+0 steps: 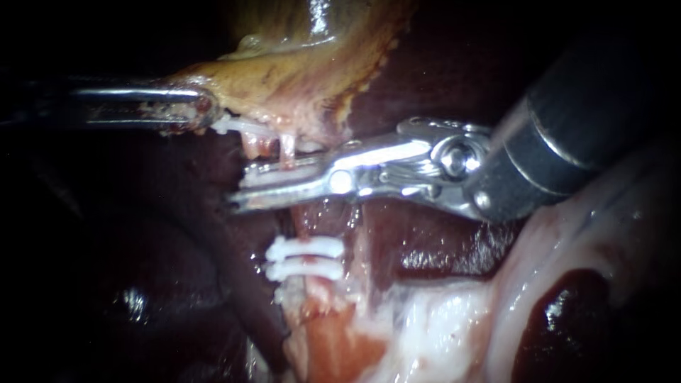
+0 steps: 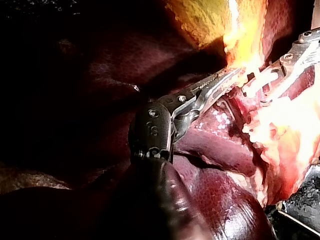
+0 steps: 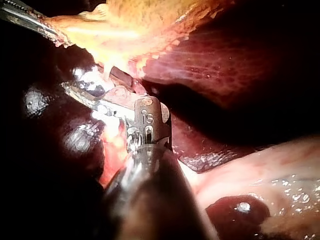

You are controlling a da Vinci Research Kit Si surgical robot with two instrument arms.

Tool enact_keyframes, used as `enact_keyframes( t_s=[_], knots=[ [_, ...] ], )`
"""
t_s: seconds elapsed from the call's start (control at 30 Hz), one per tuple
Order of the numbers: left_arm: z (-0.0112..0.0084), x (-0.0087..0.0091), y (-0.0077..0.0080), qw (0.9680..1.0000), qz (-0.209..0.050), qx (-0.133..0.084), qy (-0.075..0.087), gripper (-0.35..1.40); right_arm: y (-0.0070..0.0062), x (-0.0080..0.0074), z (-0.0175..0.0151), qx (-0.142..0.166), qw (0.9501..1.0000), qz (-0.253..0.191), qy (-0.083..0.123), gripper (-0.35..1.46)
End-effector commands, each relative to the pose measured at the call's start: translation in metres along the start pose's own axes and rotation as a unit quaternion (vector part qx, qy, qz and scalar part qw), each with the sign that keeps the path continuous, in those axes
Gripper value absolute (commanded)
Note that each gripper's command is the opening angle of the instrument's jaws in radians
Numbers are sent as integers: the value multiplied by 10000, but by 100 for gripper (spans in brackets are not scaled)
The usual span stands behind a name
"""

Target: Going back third clip right tube

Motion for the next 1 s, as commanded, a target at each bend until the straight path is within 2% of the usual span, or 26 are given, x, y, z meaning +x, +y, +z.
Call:
enact_keyframes(
  t_s=[0.03, 0.1, 0.17, 0.27, 0.37, 0.43, 0.63, 0.83, 1.0],
  knots=[
    [0, 0, 0, 10000, 1, 1, 0, -35, 4, -1, -1, -19, 9999, -136, -54, 45],
    [0, -1, 0, 10000, 3, 2, 0, -35, 10, -3, -4, -117, 9987, -473, -132, 46],
    [0, -1, 0, 10000, 4, 3, 1, -35, 13, -7, -8, -319, 9952, -884, -257, 48],
    [0, -1, 1, 10000, 4, 5, 1, -35, 13, -10, -13, -739, 9868, -1411, -307, 50],
    [0, -1, 1, 10000, 3, 6, 2, -35, 7, -13, -24, -865, 9789, -1828, -299, 50],
    [0, -1, 2, 10000, 3, 6, 2, -35, 0, -18, -36, -817, 9764, -1971, -332, 50],
    [-2, -2, 2, 10000, 4, 3, 0, -35, -22, -34, -80, -579, 9630, -2592, -449, 50],
    [-1, -2, 2, 10000, 6, 6, 1, -35, -33, -46, -119, -440, 9528, -2961, -501, 50],
    [0, -4, 2, 10000, 9, 12, 4, -35, -40, -49, -148, -362, 9494, -3075, -522, 50]
  ],
)
